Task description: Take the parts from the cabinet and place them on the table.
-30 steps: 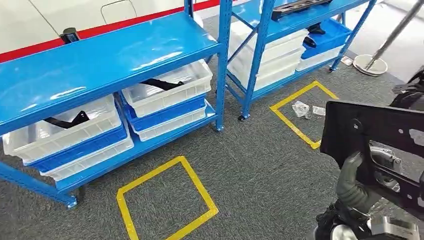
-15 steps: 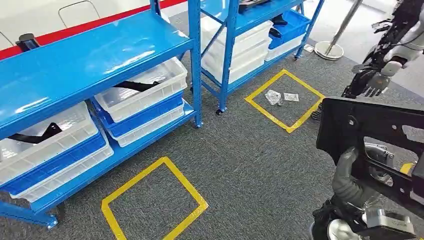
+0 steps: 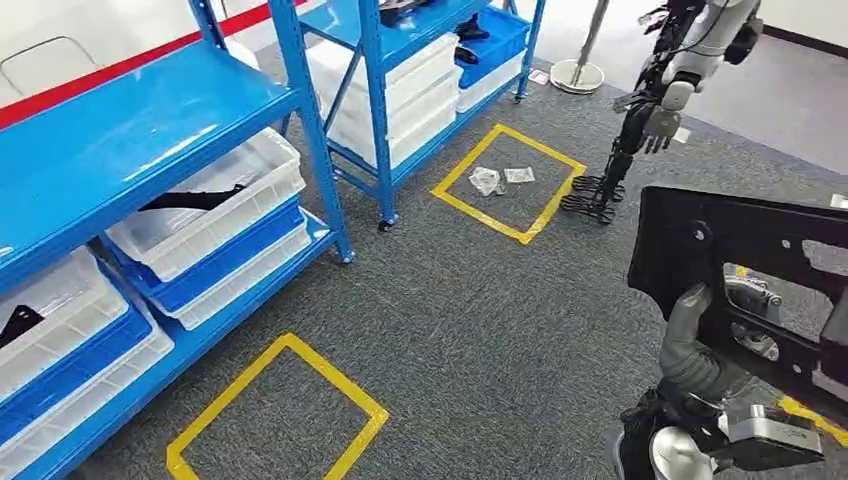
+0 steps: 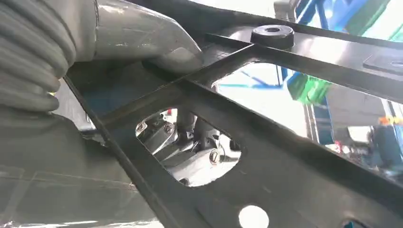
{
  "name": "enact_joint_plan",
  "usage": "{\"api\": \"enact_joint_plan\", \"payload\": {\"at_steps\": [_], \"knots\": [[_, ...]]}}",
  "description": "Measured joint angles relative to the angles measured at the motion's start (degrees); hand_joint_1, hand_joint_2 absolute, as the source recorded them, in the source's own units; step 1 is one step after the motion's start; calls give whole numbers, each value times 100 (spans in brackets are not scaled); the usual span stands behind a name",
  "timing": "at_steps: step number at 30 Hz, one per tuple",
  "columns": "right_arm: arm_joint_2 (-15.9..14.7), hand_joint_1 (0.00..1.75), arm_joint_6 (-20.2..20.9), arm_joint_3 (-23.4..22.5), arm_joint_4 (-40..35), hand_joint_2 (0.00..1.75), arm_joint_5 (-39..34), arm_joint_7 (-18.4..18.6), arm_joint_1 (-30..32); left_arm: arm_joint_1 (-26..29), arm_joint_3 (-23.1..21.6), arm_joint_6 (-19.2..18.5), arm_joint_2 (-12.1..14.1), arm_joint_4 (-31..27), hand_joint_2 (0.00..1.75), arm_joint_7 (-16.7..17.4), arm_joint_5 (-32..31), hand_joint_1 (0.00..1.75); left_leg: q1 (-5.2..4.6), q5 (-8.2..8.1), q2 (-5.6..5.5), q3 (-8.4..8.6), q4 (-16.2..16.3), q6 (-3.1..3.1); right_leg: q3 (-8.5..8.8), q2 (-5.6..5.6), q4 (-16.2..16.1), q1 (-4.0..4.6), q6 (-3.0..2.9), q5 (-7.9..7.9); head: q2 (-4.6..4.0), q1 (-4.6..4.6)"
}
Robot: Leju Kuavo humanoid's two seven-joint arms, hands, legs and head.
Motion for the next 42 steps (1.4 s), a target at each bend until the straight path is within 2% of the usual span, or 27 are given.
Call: {"api": "enact_joint_plan", "payload": {"at_steps": [1, 5, 6, 7, 8, 10, 11, 12, 14, 15, 16, 17, 20, 21, 23, 25, 26, 28, 30, 31, 32, 35, 36, 38, 39, 41, 42], "knots": [[-2, 175, -11, -13, -4, 175, -7, 0, -10, 0, -2, -2, -2, 0, 175, -13, -18, 0, 21, -79, -275, 87, -206, -35, -70, 58, 89, 72, 60, -33, 0, -7], [-22, 175, -133, -79, -127, 175, -7, -7, 142, -5, -17, -18, -2, 0, 175, -50, -81, 0, -68, -44, -34, 62, -199, 155, -223, 306, 26, 29, 235, 56, 0, 9], [-26, 175, -177, -129, -173, 175, -13, -15, 223, -9, -33, -22, -2, 0, 175, -46, -120, 0, -38, -13, 49, 67, -230, 207, -229, 139, 88, 1, 236, 21, 0, 15], [-31, 175, -214, -164, -214, 175, -33, -35, 273, -10, -46, -24, -2, -2, 175, -35, -147, 0, -40, -15, 84, 66, -242, 253, -325, -152, 276, 52, 221, -79, 0, 57], [-33, 175, -240, -188, -247, 175, -43, -57, 293, -2, -61, -35, -2, 0, 175, -15, -171, 0, -52, -15, 179, 60, -242, 276, -545, -311, 694, 67, 201, -273, 0, 111], [-26, 175, -260, -223, -293, 175, -61, -68, 367, 13, -92, -33, -2, 0, 175, 0, -203, 0, -88, -25, 359, 47, -241, 294, -992, -394, 1607, 65, 180, -608, 0, 114], [-24, 175, -271, -247, -308, 175, -61, -68, 424, 16, -100, -13, -2, 0, 175, 0, -221, 0, -95, -26, 435, 45, -241, 296, -1097, -408, 1843, 63, 197, -651, 0, 114], [-24, 175, -273, -269, -319, 175, -61, -70, 479, 15, -107, -2, 0, -2, 175, 0, -227, 0, -99, -31, 507, 47, -241, 297, -1056, -419, 1774, 64, 227, -597, 0, 114], [-24, 175, -297, -313, -376, 175, -68, -74, 541, 14, -146, -4, 0, 0, 175, -48, -230, 0, -103, -43, 645, 60, -241, 287, -549, -496, 871, 69, 302, -266, 0, 114], [-22, 175, -306, -326, -419, 175, -68, -77, 561, 13, -162, -18, -7, 0, 175, -88, -234, 0, -106, -52, 696, 75, -241, 275, -206, -671, 277, 89, 309, -100, 0, 118], [-20, 175, -308, -335, -453, 175, -68, -79, 570, 11, -173, -20, -7, 0, 175, -109, -234, 0, -127, -65, 741, 100, -246, 254, -118, -907, 78, 128, 230, -85, 0, 114], [-13, 175, -308, -350, -474, 175, -72, -83, 587, 13, -179, -22, -4, 0, 175, -127, -234, 0, -157, -91, 791, 124, -249, 212, -87, -886, 27, 187, 188, -39, 0, 109], [-13, 175, -308, -416, -529, 175, -79, -83, 659, 6, -181, -26, -2, 0, 175, -142, -234, 0, -157, -87, 964, 213, -340, 127, -148, -688, 25, 200, 72, -19, 0, 109], [-13, 175, -308, -426, -566, 175, -79, -85, 683, 4, -184, -26, -4, 0, 175, -146, -236, 0, -150, -135, 953, 196, -323, 77, -43, -612, -53, 90, 17, 23, 0, 87], [11, 175, -308, -435, -590, 175, -83, -85, 695, 4, -184, -30, 0, 0, 175, -162, -236, 0, -118, -476, 432, 20, 171, 53, -17, -509, -69, 57, -67, 45, 0, 48], [35, 175, -310, -435, -590, 175, -98, -96, 734, 14, -184, -44, 4, 0, 175, -188, -243, 0, -120, -912, 264, -437, 1113, 36, -24, -385, -68, 75, -99, 39, 0, 22], [39, 175, -308, -437, -590, 175, -122, -105, 765, 23, -186, -63, 13, 0, 175, -206, -260, 0, -119, -990, 248, -608, 1430, 27, -26, -310, -65, 83, -99, 39, 0, 19], [42, 175, -310, -459, -590, 175, -149, -114, 827, 39, -203, -77, 24, 0, 175, -205, -293, 0, -114, -707, 248, -569, 1246, 24, -12, -154, -59, 82, -97, 39, 0, 20], [44, 175, -310, -477, -592, 175, -155, -118, 847, 38, -243, -83, 44, 0, 175, -203, -306, 0, -70, -143, 147, -122, 262, 29, -5, 17, -27, 70, -90, 36, 0, 17], [46, 175, -310, -485, -599, 175, -155, -118, 853, 39, -254, -90, 52, 0, 175, -203, -319, 0, -31, -7, -134, 52, -136, 37, -28, 78, 0, 66, -64, 22, 0, 17], [46, 175, -310, -496, -616, 175, -160, -118, 850, 37, -267, -101, 59, 0, 175, -199, -332, 0, -16, -95, -277, 99, -283, 31, -85, 131, 67, 136, -20, -1, 0, 21], [50, 175, -308, -529, -664, 175, -155, -118, 878, 38, -291, -103, 70, 0, 175, -159, -337, 0, -122, -74, -68, 93, -254, 157, -147, 321, 3, 93, 116, 65, 0, 31], [44, 175, -310, -551, -688, 175, -153, -120, 888, 35, -297, -111, 66, 0, 175, -116, -339, 0, -78, -26, 28, 150, -322, 224, -210, 374, 15, 99, 155, 64, 0, 13], [37, 175, -323, -562, -724, 175, -144, -120, 895, 26, -317, -125, 96, -2, 175, -50, -343, 0, -75, -8, 151, 169, -352, 298, -374, -175, 367, 124, 138, -128, 0, 107], [31, 175, -330, -564, -728, 175, -144, -118, 881, 34, -319, -138, 103, -2, 175, -15, -343, 0, -91, -14, 238, 168, -352, 311, -593, -309, 805, 122, 133, -326, 0, 127], [33, 175, -343, -562, -730, 175, -140, -118, 915, 46, -319, -138, 120, -2, 175, 20, -343, 0, -108, -27, 411, 163, -349, 327, -1030, -401, 1684, 98, 147, -633, 0, 122], [31, 175, -343, -562, -730, 175, -140, -118, 933, 46, -321, -138, 136, -2, 175, 31, -343, 0, -108, -33, 484, 166, -349, 324, -1095, -413, 1811, 88, 186, -636, 0, 129]]}}
